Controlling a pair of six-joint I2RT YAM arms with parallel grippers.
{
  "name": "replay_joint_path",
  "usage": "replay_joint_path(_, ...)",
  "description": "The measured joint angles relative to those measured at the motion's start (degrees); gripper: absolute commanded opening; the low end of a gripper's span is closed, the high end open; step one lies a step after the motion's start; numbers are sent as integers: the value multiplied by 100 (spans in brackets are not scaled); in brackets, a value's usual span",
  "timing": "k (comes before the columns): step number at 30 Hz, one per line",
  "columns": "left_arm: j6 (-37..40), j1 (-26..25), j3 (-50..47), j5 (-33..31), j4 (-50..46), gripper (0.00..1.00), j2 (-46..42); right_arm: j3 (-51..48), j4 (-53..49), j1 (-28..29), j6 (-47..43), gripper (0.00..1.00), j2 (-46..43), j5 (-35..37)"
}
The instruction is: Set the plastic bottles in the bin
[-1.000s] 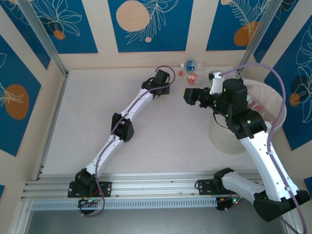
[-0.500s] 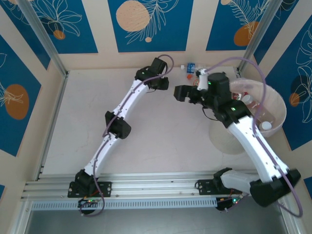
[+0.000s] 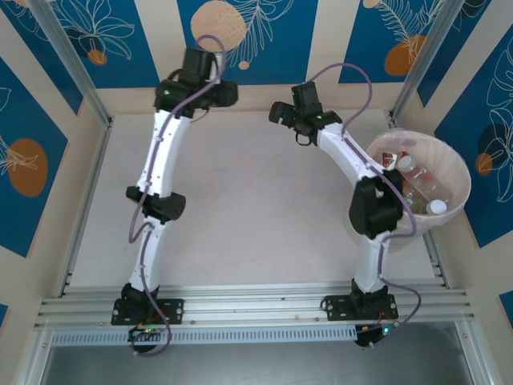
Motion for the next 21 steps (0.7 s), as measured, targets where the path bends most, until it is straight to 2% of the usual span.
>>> replay_joint_path(5, 35, 597, -122, 415, 68, 99, -136, 1766, -780, -186, -741, 100, 1534, 651)
replay_joint_path(7, 7, 741, -909, 804, 378, 100, -562, 2337, -1078, -269, -1058, 100, 2017, 898)
replay_joint_path(10, -50, 933, -2914, 1303, 1259, 100, -1652, 2811, -1456, -413, -1410, 100, 2455, 1200)
replay_joint_path(14, -46, 1113, -5563, 1386, 2625, 100, -3246, 2951, -1891, -636, -1641, 100, 2636, 1346)
replay_joint_path(17, -52, 1132, -6478, 1298, 3353, 100, -3963, 2994, -2133, -809, -1698, 100, 2697, 1268)
replay_joint_path(21, -210, 1132, -7018, 1084, 4094, 100, -4444, 3025, -2380, -1023, -1720, 100, 2796, 1038)
